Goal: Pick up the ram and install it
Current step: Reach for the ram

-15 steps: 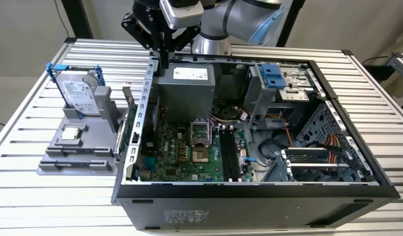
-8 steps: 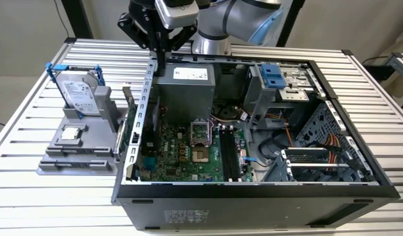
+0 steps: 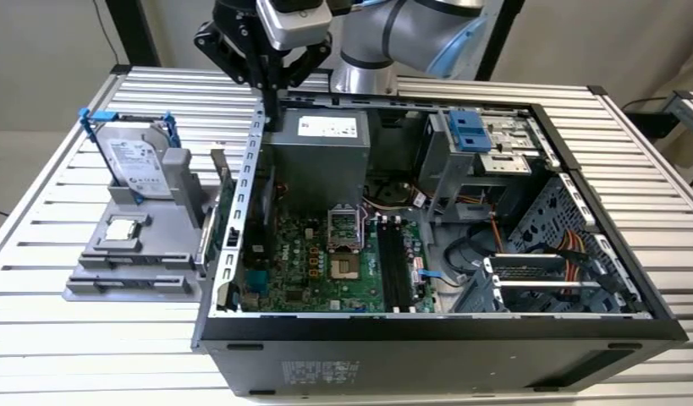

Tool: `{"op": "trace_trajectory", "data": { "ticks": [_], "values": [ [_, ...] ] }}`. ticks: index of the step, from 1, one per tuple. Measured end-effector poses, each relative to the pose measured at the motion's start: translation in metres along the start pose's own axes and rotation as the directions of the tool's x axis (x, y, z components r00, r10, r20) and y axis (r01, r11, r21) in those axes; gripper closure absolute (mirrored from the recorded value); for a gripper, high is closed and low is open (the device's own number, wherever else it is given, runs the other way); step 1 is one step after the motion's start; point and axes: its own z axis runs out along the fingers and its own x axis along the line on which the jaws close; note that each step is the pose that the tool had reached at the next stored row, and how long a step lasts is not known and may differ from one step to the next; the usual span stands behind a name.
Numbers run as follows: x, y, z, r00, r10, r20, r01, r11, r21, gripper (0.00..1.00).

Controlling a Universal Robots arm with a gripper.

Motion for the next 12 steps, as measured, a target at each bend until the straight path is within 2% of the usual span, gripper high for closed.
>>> {"op": "trace_trajectory", "data": {
  "ticks": [12],
  "values": [
    [0.0141,-0.0010,-0.0004,1.0000,0.000,0.0001,0.000,1.0000,0.0000,1.00]
  ]
}}
